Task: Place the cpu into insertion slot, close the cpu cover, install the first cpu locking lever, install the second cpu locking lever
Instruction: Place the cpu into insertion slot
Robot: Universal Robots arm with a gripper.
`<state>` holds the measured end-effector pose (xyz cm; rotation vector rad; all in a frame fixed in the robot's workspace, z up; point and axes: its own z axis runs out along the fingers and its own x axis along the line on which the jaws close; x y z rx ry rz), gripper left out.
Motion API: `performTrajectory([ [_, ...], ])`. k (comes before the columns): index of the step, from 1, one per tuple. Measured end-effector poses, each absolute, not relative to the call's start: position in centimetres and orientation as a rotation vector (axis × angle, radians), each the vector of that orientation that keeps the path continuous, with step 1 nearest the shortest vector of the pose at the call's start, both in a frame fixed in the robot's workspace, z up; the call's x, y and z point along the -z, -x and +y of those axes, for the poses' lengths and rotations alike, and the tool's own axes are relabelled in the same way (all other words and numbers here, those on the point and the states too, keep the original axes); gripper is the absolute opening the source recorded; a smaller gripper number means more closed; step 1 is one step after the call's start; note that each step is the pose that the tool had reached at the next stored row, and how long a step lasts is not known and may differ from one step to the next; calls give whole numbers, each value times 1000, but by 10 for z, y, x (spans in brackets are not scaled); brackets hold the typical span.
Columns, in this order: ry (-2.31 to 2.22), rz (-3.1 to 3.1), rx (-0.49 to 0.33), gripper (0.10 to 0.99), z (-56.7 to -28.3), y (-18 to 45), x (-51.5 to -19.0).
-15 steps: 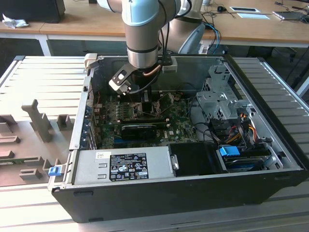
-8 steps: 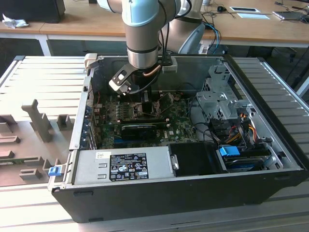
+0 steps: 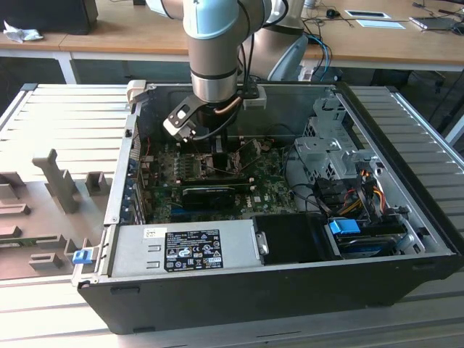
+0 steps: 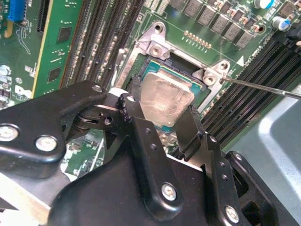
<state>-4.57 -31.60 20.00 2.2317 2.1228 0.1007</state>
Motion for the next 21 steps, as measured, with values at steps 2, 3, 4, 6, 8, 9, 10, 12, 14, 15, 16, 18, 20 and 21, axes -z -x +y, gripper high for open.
performTrajectory([
  [2,-2233,2121,-100,529,-316,46,-200],
  [3,-2233,2121,-100,529,-316,46,-200],
  [4,-2234,2121,-100,529,-316,46,-199],
  [6,-2233,2121,-100,541,-316,46,-199],
  [8,-2234,2121,-100,608,-316,45,-199],
  [9,-2233,2121,-100,608,-316,45,-199],
  [10,-2234,2121,-100,608,-316,45,-199],
  [12,-2234,2120,-100,608,-316,45,-199],
  [14,-2234,2120,-100,608,-316,45,-199],
  [15,-2235,2119,-101,592,-316,45,-199],
  [16,-2235,2119,-101,592,-316,45,-199],
  [18,-2239,2115,-100,533,-316,45,-200],
  [20,-2242,2111,-100,533,-316,45,-200],
  [21,-2242,2111,-100,533,-316,45,-200],
])
